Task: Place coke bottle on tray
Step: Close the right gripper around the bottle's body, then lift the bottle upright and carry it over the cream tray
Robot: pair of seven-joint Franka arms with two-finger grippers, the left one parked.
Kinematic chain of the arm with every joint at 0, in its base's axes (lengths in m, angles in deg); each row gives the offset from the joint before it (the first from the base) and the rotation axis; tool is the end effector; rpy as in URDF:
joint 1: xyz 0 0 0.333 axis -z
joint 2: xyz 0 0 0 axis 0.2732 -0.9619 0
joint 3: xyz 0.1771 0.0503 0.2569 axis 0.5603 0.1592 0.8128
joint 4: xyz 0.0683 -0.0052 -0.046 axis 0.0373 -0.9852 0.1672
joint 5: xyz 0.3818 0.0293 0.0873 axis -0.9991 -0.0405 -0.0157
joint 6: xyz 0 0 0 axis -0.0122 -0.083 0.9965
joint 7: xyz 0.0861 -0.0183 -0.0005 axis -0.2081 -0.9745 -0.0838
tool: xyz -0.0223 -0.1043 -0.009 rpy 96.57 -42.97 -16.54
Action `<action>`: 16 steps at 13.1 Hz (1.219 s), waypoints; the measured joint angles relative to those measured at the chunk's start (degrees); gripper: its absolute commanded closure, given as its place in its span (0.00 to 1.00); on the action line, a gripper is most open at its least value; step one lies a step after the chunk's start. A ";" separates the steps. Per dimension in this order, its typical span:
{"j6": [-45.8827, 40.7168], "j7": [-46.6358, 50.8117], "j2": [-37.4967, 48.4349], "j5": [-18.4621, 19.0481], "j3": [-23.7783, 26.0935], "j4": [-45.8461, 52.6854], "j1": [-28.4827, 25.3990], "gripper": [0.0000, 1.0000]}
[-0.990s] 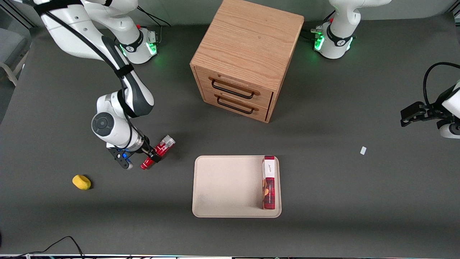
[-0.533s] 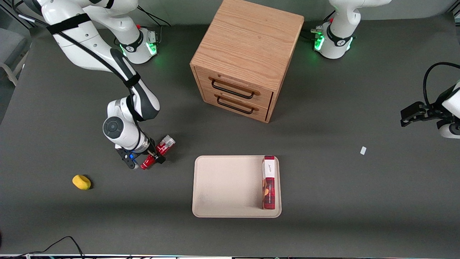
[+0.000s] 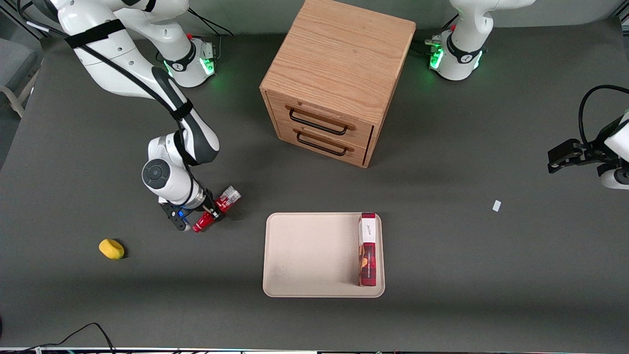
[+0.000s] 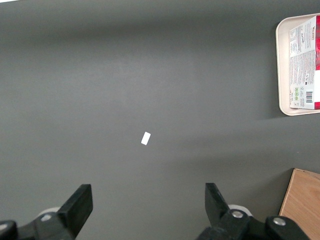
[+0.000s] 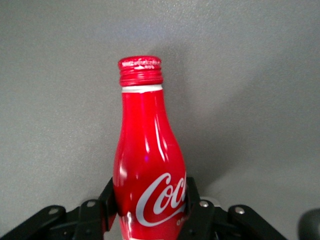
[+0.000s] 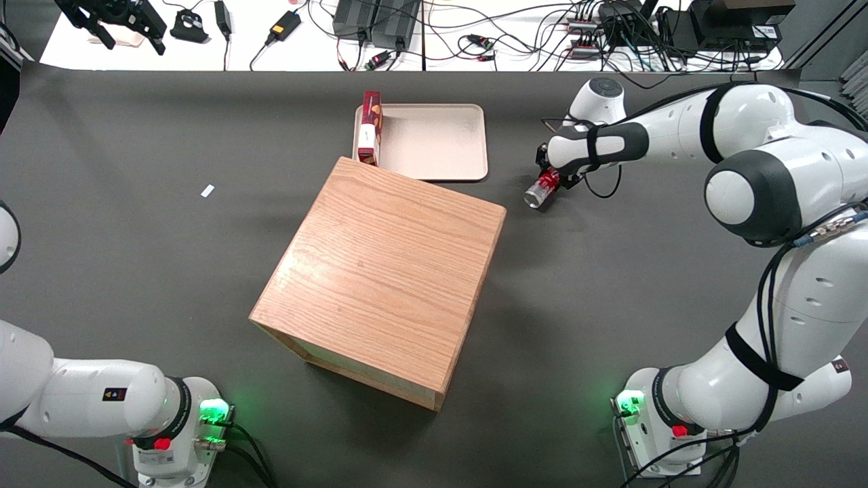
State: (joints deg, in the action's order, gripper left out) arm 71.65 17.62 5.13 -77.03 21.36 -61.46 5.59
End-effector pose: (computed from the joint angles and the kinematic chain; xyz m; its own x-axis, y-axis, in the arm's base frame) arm 0.5812 0.1543 0.1835 0.6697 -0.7415 -0.0420 -0.7427 -0.6686 -0.0372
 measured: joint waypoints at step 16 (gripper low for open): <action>-32.73 -19.75 -1.73 10.22 3.34 39.00 -6.17 1.00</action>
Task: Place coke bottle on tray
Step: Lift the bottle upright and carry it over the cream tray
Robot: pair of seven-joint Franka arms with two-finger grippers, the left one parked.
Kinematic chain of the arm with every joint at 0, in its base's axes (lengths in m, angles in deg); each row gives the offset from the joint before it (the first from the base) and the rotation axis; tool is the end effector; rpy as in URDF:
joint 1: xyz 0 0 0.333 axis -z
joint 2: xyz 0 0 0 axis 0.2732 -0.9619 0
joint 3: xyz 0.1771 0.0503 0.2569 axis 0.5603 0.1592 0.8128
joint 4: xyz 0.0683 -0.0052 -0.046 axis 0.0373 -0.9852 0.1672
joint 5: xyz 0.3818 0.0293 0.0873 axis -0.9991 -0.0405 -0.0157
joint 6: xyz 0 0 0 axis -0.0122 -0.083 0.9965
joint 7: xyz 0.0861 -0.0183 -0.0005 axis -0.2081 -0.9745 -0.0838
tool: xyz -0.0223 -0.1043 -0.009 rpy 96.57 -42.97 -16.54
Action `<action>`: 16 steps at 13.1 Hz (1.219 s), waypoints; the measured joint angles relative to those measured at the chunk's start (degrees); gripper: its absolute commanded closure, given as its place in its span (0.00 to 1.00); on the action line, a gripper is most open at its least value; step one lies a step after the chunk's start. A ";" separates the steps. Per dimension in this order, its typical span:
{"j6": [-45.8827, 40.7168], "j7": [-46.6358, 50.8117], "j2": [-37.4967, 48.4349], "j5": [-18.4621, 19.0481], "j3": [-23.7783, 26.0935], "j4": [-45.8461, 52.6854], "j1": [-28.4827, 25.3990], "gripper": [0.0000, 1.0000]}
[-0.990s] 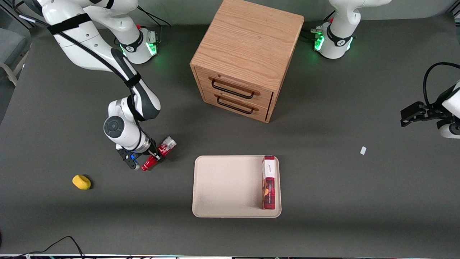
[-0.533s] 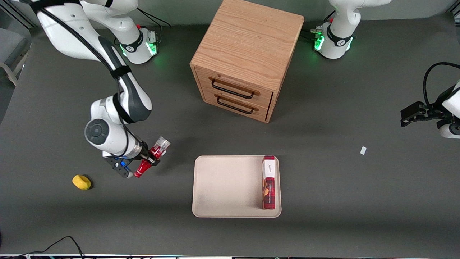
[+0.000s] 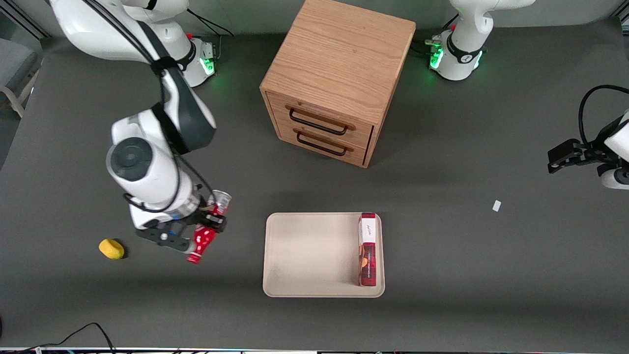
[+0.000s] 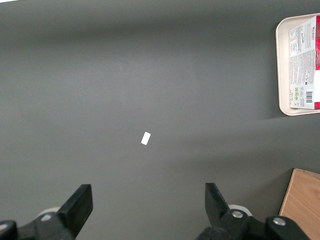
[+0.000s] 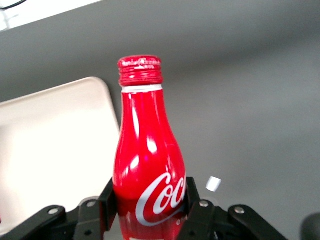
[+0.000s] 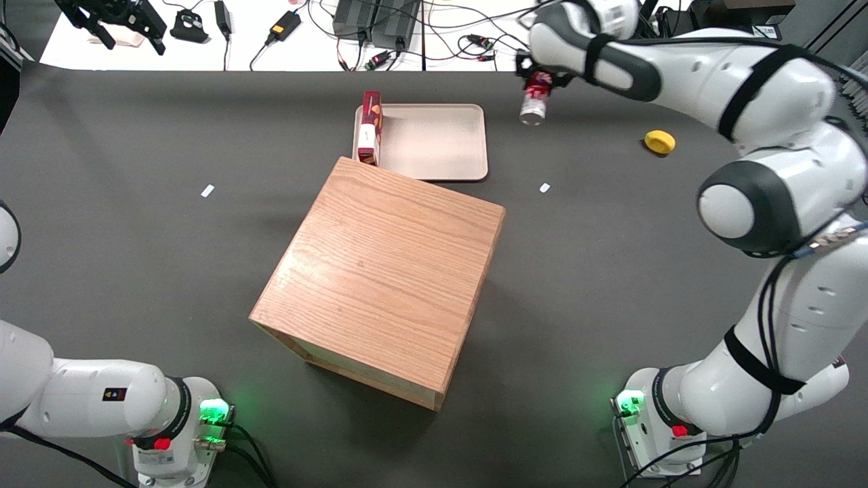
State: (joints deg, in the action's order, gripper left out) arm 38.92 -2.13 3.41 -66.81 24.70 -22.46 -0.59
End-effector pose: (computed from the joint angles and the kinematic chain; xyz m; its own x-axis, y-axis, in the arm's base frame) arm 0.6724 0.2723 0.4118 0.9589 -0.2577 0.1186 -0.2585 -0.9660 -0.0095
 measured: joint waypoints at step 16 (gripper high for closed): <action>12.91 -13.57 -32.23 -4.94 1.80 22.56 -4.09 0.00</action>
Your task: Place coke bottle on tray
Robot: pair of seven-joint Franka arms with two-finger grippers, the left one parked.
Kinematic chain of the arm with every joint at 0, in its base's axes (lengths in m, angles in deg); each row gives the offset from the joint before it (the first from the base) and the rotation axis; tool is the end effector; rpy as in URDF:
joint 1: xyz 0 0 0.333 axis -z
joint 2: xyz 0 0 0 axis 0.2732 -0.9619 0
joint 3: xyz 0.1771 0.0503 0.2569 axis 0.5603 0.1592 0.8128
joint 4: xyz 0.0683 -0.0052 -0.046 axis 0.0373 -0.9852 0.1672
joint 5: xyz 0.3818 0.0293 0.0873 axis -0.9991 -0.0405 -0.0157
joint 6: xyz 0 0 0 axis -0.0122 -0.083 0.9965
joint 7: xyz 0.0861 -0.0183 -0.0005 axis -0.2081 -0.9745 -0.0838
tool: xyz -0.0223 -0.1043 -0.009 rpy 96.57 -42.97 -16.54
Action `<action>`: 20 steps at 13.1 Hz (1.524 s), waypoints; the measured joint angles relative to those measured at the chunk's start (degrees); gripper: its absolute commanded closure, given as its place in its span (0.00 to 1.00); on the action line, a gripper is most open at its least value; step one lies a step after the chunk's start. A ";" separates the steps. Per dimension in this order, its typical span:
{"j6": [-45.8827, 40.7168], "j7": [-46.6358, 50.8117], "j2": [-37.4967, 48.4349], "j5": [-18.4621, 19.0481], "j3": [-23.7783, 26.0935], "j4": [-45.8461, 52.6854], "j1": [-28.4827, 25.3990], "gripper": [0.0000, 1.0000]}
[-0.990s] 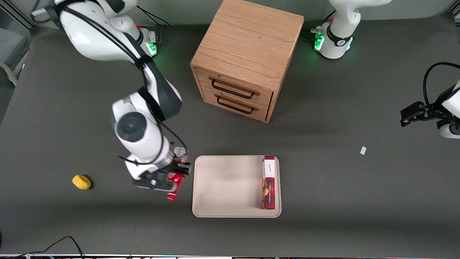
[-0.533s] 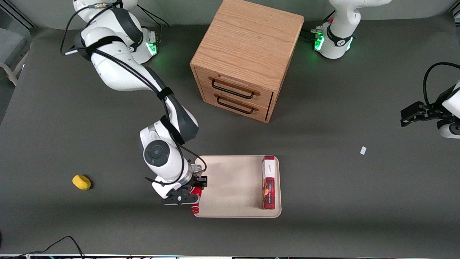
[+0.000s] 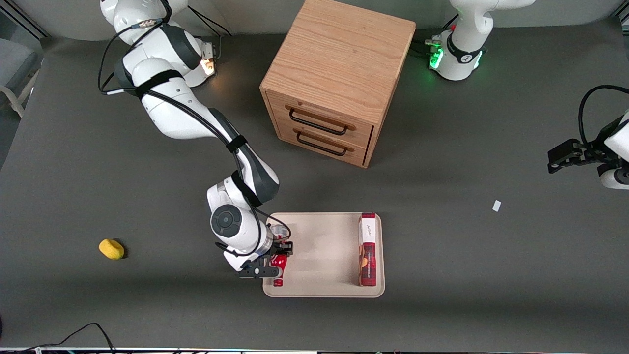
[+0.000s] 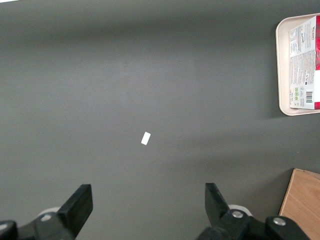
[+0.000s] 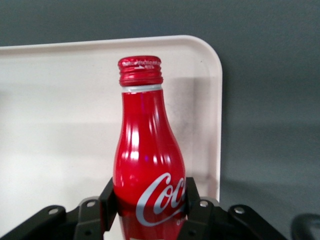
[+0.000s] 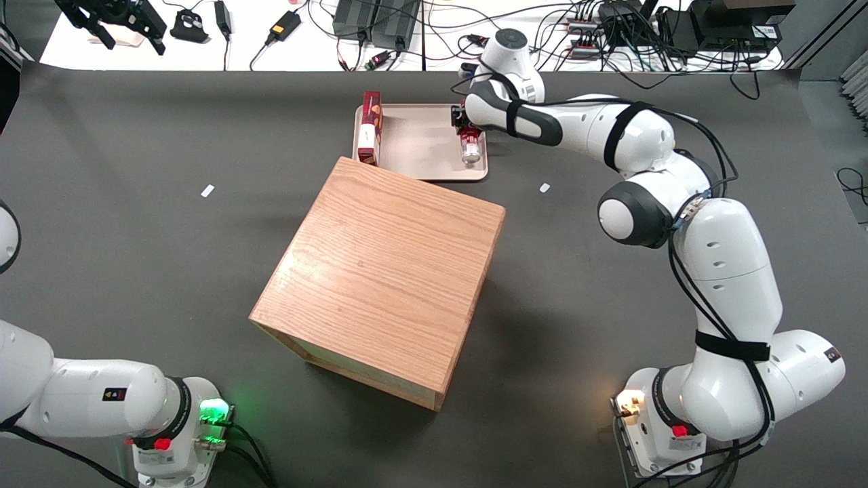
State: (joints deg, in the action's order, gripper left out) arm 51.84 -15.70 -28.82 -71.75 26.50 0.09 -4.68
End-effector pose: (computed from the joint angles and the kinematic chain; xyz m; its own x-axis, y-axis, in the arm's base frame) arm 0.7182 0.3535 0.1942 0.9950 -0.0337 0.0942 -0.0186 -0.9875 -0.1566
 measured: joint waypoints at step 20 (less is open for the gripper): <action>-11.98 -7.81 28.06 -0.04 -0.67 -16.81 14.22 0.00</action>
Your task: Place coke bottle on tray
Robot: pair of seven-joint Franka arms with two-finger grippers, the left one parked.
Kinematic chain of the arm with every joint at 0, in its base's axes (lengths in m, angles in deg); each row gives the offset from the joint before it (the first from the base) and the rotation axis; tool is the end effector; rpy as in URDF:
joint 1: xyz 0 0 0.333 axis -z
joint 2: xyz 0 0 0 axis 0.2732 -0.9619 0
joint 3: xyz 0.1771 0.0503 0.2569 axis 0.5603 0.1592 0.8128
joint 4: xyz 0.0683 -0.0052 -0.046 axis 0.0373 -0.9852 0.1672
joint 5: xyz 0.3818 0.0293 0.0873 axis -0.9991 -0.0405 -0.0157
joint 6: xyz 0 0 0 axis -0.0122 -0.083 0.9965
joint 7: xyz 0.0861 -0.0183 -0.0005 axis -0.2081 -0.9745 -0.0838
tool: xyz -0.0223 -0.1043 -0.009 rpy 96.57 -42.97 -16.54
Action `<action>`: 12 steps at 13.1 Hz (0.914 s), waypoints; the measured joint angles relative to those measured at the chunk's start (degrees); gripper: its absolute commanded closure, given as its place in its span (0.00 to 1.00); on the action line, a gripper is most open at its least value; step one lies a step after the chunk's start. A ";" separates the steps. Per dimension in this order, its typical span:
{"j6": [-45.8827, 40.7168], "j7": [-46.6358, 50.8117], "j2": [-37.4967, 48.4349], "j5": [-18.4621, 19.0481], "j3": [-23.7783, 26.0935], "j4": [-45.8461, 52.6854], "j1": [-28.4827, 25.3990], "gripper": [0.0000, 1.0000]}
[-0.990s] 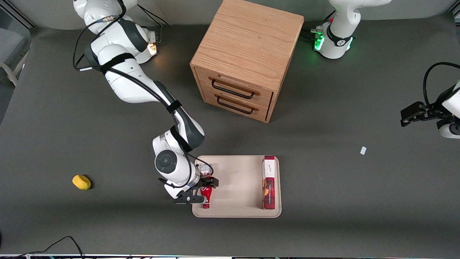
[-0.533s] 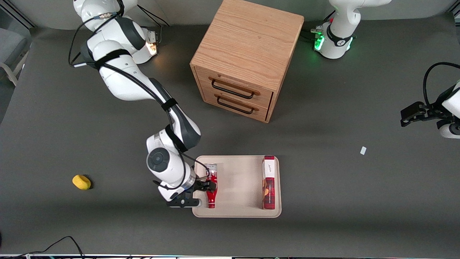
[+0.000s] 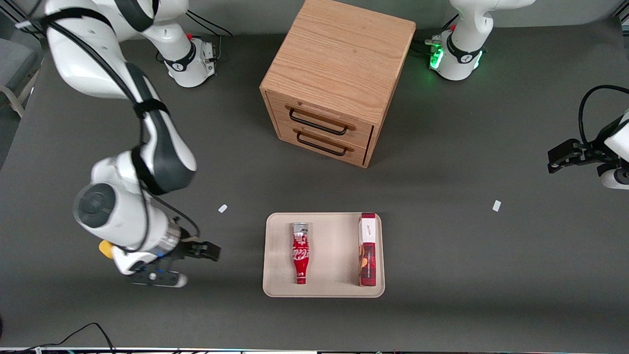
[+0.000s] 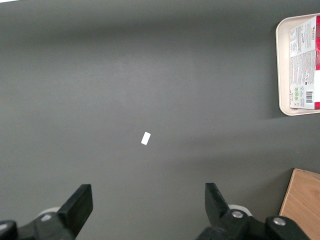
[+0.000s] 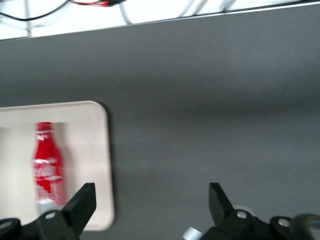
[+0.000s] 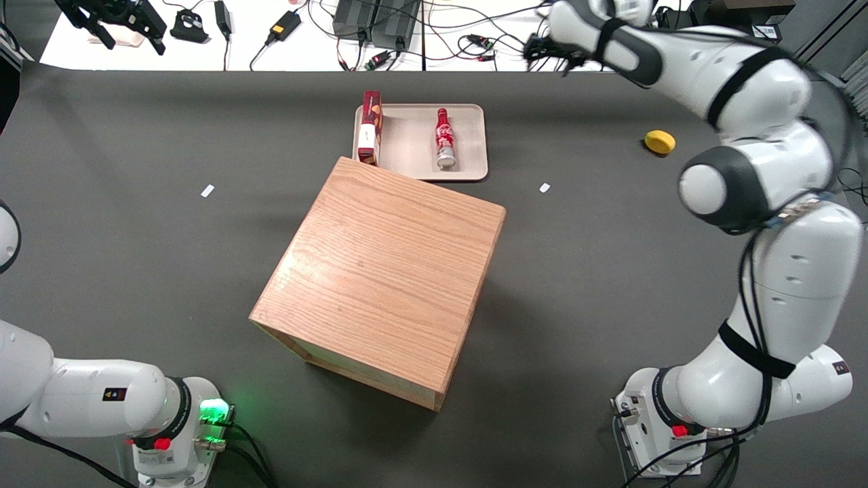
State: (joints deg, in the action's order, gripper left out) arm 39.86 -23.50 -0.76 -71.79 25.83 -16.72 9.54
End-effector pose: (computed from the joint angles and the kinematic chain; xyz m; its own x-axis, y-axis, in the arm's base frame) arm 0.7274 0.1659 0.4099 0.9878 -0.0952 0.1230 -0.0861 -0.9933 -0.0769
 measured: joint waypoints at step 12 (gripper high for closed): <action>-8.42 -9.67 42.15 -1.09 -4.71 -36.21 7.08 0.00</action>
State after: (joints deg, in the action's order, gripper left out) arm 31.44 -33.17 41.39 -72.88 21.12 -52.93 16.62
